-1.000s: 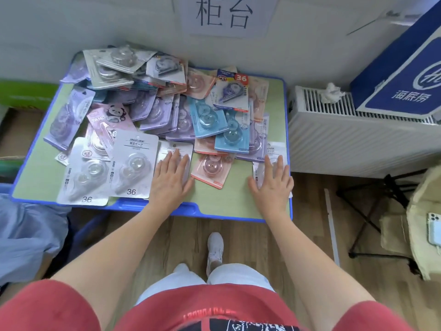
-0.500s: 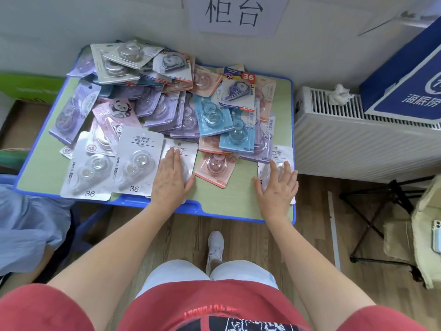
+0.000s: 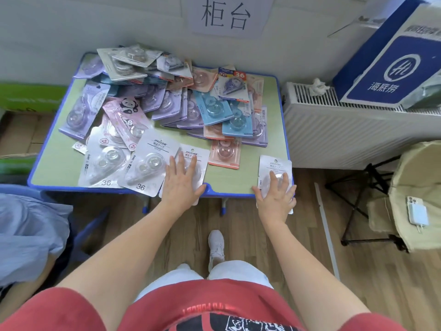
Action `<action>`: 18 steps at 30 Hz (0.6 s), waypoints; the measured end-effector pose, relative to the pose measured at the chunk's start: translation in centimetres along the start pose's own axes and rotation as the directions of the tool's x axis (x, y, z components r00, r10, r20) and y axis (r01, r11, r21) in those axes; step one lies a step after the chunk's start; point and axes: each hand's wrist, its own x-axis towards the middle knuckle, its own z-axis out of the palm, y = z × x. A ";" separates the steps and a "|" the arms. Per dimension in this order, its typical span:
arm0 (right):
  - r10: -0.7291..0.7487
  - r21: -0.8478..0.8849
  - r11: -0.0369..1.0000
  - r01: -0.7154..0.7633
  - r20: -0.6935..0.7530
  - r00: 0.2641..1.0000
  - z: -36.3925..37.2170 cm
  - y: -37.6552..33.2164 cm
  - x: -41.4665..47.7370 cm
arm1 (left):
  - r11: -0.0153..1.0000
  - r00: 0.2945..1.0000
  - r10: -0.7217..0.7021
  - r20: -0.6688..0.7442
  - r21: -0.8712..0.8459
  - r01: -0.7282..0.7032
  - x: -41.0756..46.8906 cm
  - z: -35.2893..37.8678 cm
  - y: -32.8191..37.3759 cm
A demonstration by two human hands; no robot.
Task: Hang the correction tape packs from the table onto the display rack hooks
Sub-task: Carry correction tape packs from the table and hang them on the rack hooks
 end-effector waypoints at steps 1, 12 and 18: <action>0.011 0.001 1.000 -0.011 0.005 1.000 0.0 -0.1 -0.4 | 1.000 1.000 0.007 -0.011 -0.015 -0.007 -0.2 0.1 -0.1; 0.018 0.007 1.000 -0.018 0.024 1.000 -0.1 0.1 -1.5 | 1.000 1.000 0.015 -0.021 -0.006 -0.015 -3.2 1.3 0.7; 0.026 -0.009 1.000 -0.025 0.032 0.999 -0.2 -0.1 -1.6 | 0.997 0.995 0.076 0.060 0.026 -0.077 -2.4 0.4 0.0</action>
